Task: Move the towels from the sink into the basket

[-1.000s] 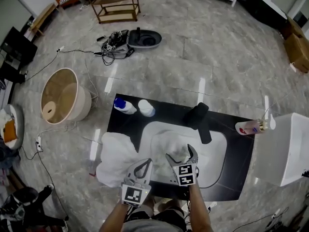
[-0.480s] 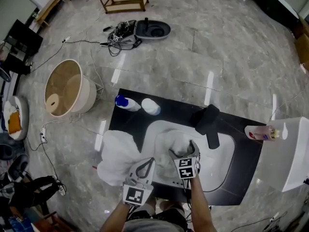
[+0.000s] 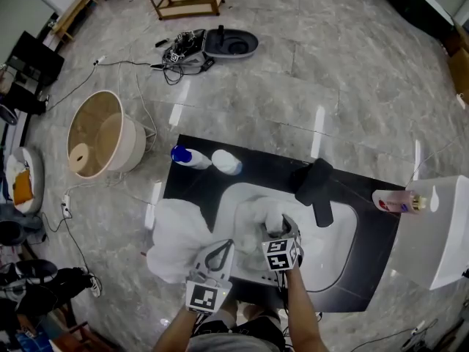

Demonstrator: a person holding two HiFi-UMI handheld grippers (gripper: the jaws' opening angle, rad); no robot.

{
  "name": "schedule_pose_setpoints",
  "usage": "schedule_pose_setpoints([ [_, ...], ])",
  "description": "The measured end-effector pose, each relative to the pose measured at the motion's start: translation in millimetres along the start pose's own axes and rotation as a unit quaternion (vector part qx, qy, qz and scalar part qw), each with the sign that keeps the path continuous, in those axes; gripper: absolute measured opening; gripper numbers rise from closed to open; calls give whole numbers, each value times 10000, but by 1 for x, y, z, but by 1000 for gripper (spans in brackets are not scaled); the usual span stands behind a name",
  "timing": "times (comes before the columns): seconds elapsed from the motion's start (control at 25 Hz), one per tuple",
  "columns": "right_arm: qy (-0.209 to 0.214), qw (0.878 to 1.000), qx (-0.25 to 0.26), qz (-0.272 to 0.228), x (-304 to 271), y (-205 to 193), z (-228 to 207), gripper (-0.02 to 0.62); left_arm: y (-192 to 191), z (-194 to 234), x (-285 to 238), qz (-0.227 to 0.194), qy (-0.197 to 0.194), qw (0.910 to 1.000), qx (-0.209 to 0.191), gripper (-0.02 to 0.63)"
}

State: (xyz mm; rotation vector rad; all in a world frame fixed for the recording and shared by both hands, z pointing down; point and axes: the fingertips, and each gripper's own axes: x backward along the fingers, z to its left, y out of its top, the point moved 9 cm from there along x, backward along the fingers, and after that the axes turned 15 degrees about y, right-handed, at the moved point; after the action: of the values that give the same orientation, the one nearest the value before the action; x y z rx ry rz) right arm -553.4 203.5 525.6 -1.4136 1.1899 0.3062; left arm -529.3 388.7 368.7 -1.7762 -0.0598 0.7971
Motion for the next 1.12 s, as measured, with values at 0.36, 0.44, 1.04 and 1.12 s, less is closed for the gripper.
schedule_pose_setpoints([
  [0.36, 37, 9992, -140, -364, 21, 0, 0, 102, 0, -2, 6, -8, -11, 9999, 164, 9],
  [0.44, 21, 9984, -103, -564, 31, 3, 3, 97, 6, -1, 8, -4, 23, 9997, 263, 9],
  [1.04, -244, 9785, 77, -2045, 146, 41, 69, 91, 55, 7, 44, -830, -119, 9964, -127, 9],
  [1.12, -357, 9725, 52, -2300, 166, 45, 76, 91, 64, 5, 49, -963, -171, 9951, -170, 9],
])
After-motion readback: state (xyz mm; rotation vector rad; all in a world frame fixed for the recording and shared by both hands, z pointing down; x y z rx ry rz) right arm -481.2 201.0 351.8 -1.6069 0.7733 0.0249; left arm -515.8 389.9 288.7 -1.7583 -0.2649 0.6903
